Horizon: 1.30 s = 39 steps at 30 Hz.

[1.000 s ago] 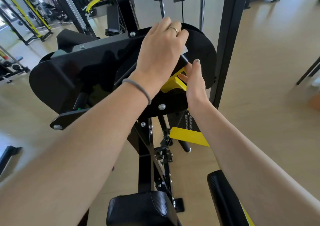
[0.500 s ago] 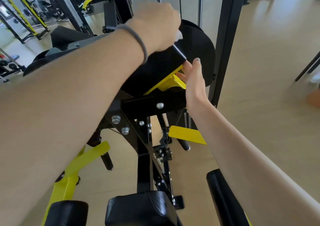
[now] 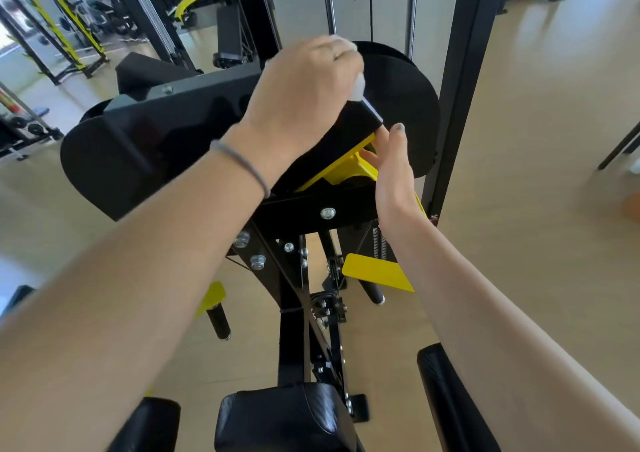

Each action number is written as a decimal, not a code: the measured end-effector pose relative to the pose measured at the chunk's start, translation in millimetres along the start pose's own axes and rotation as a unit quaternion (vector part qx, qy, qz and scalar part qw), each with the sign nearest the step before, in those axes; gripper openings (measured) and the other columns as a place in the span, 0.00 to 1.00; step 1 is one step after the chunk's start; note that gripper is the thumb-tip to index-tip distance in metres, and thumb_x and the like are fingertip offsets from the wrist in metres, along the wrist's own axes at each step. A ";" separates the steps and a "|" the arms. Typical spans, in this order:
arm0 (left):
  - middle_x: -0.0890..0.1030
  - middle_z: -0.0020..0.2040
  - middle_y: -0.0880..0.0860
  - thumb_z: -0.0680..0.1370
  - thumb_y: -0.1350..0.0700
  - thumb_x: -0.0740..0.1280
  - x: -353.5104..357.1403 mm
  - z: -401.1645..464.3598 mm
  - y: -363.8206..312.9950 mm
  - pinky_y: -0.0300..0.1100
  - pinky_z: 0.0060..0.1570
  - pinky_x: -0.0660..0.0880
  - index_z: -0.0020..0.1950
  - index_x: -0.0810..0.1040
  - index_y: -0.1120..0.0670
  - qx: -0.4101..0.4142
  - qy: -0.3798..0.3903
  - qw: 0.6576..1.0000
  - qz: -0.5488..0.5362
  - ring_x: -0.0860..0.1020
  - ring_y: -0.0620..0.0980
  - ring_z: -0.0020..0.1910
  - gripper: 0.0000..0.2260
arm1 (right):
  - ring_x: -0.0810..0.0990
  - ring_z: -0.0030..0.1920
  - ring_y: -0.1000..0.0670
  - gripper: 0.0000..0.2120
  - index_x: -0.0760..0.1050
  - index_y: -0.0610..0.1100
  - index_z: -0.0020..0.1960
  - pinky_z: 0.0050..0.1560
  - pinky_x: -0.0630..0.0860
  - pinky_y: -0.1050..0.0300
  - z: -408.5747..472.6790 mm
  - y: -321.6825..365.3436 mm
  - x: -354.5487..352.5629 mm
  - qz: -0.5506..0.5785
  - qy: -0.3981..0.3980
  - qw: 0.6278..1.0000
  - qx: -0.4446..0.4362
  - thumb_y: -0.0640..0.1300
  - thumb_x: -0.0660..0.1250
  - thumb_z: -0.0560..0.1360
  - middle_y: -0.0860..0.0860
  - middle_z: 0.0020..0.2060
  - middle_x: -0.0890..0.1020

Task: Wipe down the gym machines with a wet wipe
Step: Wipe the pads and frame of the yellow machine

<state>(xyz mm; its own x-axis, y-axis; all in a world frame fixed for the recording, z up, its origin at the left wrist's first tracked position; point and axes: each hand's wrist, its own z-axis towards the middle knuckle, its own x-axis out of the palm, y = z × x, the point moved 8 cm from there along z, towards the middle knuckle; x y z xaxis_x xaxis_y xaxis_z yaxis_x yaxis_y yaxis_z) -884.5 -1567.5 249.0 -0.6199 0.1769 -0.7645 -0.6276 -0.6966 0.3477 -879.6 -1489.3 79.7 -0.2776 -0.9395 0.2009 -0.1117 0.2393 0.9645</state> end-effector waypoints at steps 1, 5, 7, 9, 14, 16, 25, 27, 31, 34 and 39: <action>0.83 0.55 0.57 0.83 0.60 0.59 -4.7 -13.1 -0.6 0.45 0.55 0.77 0.56 0.81 0.60 -0.017 -0.049 0.999 -0.015 0.80 0.56 0.55 0.12 | 0.66 0.76 0.48 0.27 0.60 0.53 0.81 0.74 0.56 0.46 -1.1 -1.5 0.4 -0.001 -0.004 1.000 0.006 0.60 0.42 0.86 0.55 0.72 0.72; 0.79 0.60 0.58 0.84 0.59 0.59 3.3 -69.1 4.4 0.43 0.56 0.78 0.58 0.80 0.63 -0.182 -0.134 0.969 -0.095 0.78 0.54 0.56 0.12 | 0.68 0.74 0.47 0.29 0.63 0.53 0.79 0.73 0.59 0.46 -5.1 -7.9 2.2 -0.018 -0.026 0.999 0.031 0.65 0.45 0.84 0.53 0.72 0.74; 0.76 0.60 0.60 0.83 0.60 0.58 10.4 -84.0 10.1 0.45 0.52 0.80 0.56 0.78 0.63 -0.245 -0.128 0.954 -0.116 0.78 0.54 0.54 0.11 | 0.75 0.66 0.48 0.22 0.70 0.57 0.70 0.65 0.62 0.49 -5.9 -10.0 0.4 -0.018 -0.037 0.998 0.036 0.64 0.47 0.84 0.52 0.62 0.80; 0.76 0.58 0.60 0.81 0.62 0.58 11.1 -86.7 17.5 0.43 0.48 0.79 0.55 0.76 0.62 -0.270 -0.104 0.951 -0.109 0.77 0.54 0.51 0.09 | 0.76 0.56 0.52 0.18 0.71 0.58 0.63 0.60 0.61 0.50 -5.6 -10.4 0.6 -0.011 -0.041 0.998 0.039 0.64 0.48 0.84 0.55 0.53 0.80; 0.76 0.55 0.55 0.80 0.63 0.64 6.1 -105.7 42.8 0.35 0.42 0.69 0.51 0.75 0.58 -0.265 -0.024 0.958 -0.103 0.76 0.50 0.49 0.02 | 0.72 0.58 0.52 0.22 0.68 0.54 0.72 0.62 0.61 0.50 -7.4 -7.4 -0.6 -0.023 -0.038 0.999 0.031 0.63 0.48 0.85 0.56 0.52 0.77; 0.78 0.56 0.54 0.78 0.63 0.65 8.2 -123.6 60.7 0.37 0.44 0.71 0.50 0.75 0.57 -0.281 0.013 0.953 -0.112 0.77 0.50 0.51 0.03 | 0.76 0.62 0.44 0.23 0.69 0.52 0.73 0.65 0.66 0.47 -12.8 -1.5 2.9 -0.034 -0.036 0.999 0.010 0.60 0.48 0.86 0.44 0.60 0.80; 0.81 0.42 0.53 0.76 0.59 0.72 49.4 -185.6 98.2 0.31 0.33 0.67 0.44 0.77 0.56 -0.499 0.085 0.839 -0.200 0.77 0.46 0.37 0.04 | 0.74 0.68 0.38 0.23 0.53 0.58 0.82 0.69 0.69 0.39 -15.9 8.4 9.9 -0.125 -0.039 0.989 -0.071 0.55 0.45 0.87 0.38 0.69 0.74; 0.81 0.43 0.51 0.76 0.58 0.73 51.0 -192.3 97.3 0.32 0.35 0.69 0.45 0.78 0.54 -0.540 0.053 0.805 -0.240 0.78 0.45 0.38 0.04 | 0.73 0.69 0.38 0.24 0.52 0.58 0.82 0.70 0.68 0.38 -15.5 8.2 10.1 -0.125 -0.035 0.989 -0.069 0.55 0.45 0.87 0.38 0.70 0.72; 0.83 0.46 0.53 0.74 0.58 0.74 63.4 -208.9 96.6 0.47 0.51 0.81 0.46 0.78 0.51 -0.619 0.012 0.685 -0.385 0.83 0.51 0.49 0.06 | 0.72 0.69 0.38 0.23 0.51 0.57 0.82 0.70 0.68 0.39 -16.8 8.9 10.5 -0.134 -0.031 0.987 -0.077 0.54 0.45 0.87 0.37 0.72 0.70; 0.84 0.47 0.55 0.73 0.59 0.75 60.3 -207.2 99.4 0.50 0.55 0.81 0.46 0.78 0.52 -0.613 0.006 0.676 -0.408 0.83 0.52 0.50 0.07 | 0.72 0.70 0.38 0.23 0.53 0.57 0.82 0.71 0.68 0.41 -17.5 9.1 11.7 -0.138 -0.036 0.987 -0.078 0.54 0.45 0.87 0.37 0.72 0.70; 0.79 0.43 0.48 0.75 0.54 0.74 36.9 -194.2 98.6 0.33 0.37 0.71 0.47 0.78 0.55 -0.556 0.013 0.785 -0.275 0.77 0.42 0.39 0.07 | 0.72 0.70 0.40 0.23 0.53 0.57 0.82 0.72 0.68 0.43 -19.7 10.1 11.0 -0.132 -0.031 0.988 -0.068 0.54 0.45 0.87 0.37 0.73 0.68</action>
<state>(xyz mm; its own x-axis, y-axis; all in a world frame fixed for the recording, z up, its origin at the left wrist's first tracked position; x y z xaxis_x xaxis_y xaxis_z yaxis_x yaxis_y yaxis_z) -877.8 -1764.7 149.7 -0.3816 0.6585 -0.6487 0.0103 -0.6987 -0.7153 -865.0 -1502.1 95.0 -0.3138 -0.9470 -0.0682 -0.0596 -0.0521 0.9969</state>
